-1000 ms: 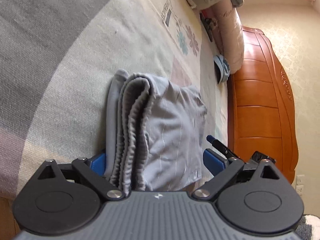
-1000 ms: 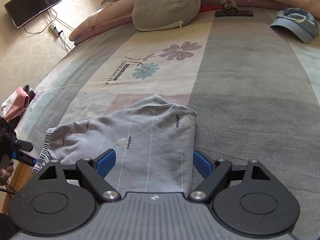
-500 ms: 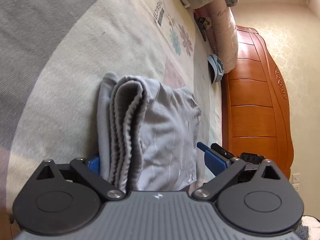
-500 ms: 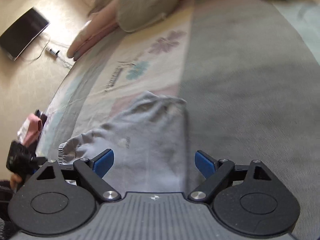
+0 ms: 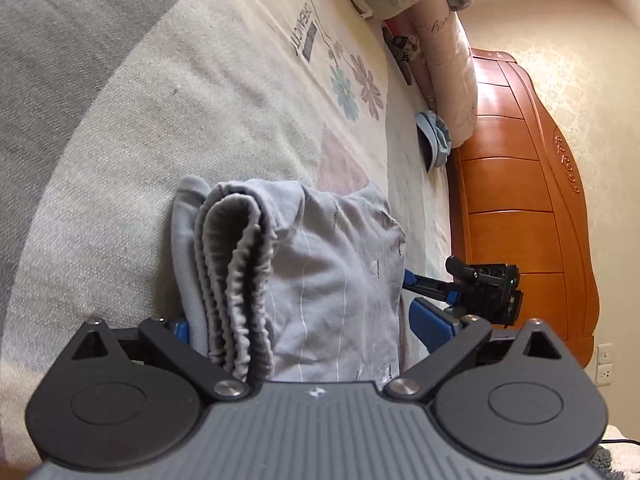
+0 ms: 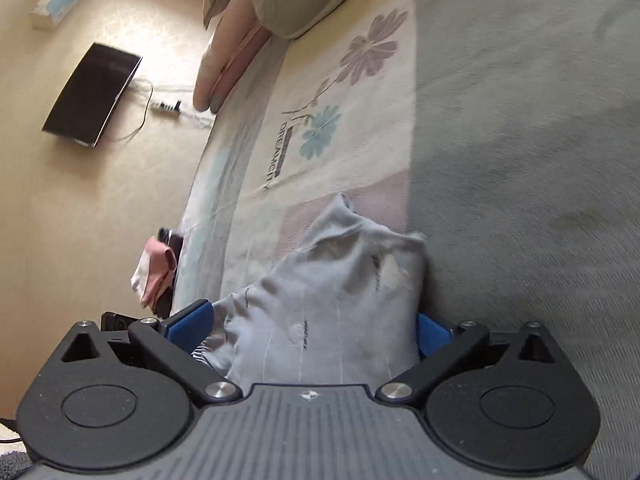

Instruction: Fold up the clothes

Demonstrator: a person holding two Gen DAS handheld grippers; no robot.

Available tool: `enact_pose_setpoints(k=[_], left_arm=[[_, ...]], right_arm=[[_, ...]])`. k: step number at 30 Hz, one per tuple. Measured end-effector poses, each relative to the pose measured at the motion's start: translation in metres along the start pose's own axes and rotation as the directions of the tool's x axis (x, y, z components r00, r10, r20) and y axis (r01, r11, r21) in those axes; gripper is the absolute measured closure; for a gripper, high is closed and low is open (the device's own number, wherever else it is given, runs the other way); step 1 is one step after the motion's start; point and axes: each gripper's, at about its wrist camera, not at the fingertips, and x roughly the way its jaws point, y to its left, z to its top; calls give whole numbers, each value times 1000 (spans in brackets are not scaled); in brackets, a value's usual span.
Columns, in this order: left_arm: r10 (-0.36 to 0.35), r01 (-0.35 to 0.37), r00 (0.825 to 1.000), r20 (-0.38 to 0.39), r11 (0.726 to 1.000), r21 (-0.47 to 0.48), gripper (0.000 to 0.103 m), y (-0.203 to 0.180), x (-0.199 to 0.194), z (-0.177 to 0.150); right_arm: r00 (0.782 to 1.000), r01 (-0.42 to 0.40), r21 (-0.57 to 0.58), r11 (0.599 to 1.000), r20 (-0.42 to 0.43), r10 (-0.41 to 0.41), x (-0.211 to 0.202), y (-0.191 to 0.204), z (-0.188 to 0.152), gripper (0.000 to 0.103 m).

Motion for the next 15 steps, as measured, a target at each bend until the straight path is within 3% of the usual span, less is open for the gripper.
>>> enact_pose_setpoints(k=[7, 12, 15], left_arm=[[11, -11, 1000, -18, 1000, -8, 4, 2, -5, -13], [0, 0, 1000, -8, 1000, 2, 5, -4, 8, 9], [11, -11, 1000, -4, 999, -45, 16, 3, -2, -3]], right_arm=[[982, -46, -31, 998, -186, 39, -10, 8, -40, 0], [990, -80, -44, 996, -121, 74, 8, 9, -17, 1], [989, -82, -21, 996, -124, 79, 9, 8, -12, 2]])
